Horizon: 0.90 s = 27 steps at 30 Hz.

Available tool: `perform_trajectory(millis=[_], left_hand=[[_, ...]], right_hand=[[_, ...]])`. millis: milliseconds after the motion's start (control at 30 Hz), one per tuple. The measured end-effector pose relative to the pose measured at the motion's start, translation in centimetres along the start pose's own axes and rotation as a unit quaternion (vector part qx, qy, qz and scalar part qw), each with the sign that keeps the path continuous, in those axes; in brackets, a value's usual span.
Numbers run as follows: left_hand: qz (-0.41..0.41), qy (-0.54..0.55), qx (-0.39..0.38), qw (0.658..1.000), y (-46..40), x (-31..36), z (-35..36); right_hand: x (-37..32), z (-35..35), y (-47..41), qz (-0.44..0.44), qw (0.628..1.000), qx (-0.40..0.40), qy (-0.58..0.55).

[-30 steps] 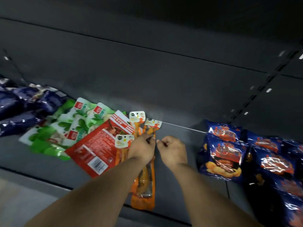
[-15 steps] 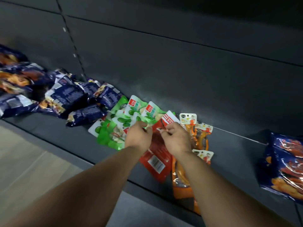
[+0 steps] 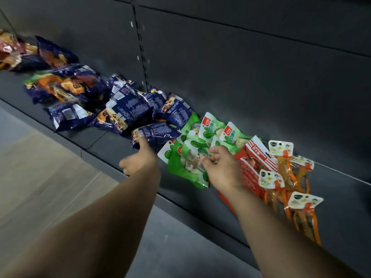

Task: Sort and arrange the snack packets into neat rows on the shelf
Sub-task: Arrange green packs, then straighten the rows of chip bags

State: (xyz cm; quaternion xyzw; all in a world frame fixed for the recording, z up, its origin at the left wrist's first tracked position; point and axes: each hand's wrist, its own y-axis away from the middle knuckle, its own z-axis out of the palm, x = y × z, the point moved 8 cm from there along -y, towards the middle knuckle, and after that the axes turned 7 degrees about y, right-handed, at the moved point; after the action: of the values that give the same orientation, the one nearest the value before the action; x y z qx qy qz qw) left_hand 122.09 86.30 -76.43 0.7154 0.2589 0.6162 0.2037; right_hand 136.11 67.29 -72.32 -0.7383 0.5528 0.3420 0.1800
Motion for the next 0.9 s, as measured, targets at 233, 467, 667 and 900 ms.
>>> perform_trajectory(millis=[233, 467, 667, 900], left_hand=[[-0.167, 0.15, -0.187, 0.957, -0.8, -1.0, 5.7], [-0.12, 0.14, -0.227, 0.956, -2.5, 0.3, 6.4], [-0.006, 0.128, -0.132, 0.983, 0.7, 3.1, 5.8], [0.108, 0.115, -0.216, 0.964, 6.0, 4.3, 7.5]], right_hand=[[1.1, -0.2, 1.3, 0.013, 0.999, 0.018, 0.031], [1.7, 0.1, 3.6, 0.022, 0.992, -0.007, 0.122], [-2.2, -0.2, 2.5, 0.004, 0.989, 0.048, 0.14], [-9.4, -2.3, 1.3, -0.113, 0.957, 0.122, 0.238]])
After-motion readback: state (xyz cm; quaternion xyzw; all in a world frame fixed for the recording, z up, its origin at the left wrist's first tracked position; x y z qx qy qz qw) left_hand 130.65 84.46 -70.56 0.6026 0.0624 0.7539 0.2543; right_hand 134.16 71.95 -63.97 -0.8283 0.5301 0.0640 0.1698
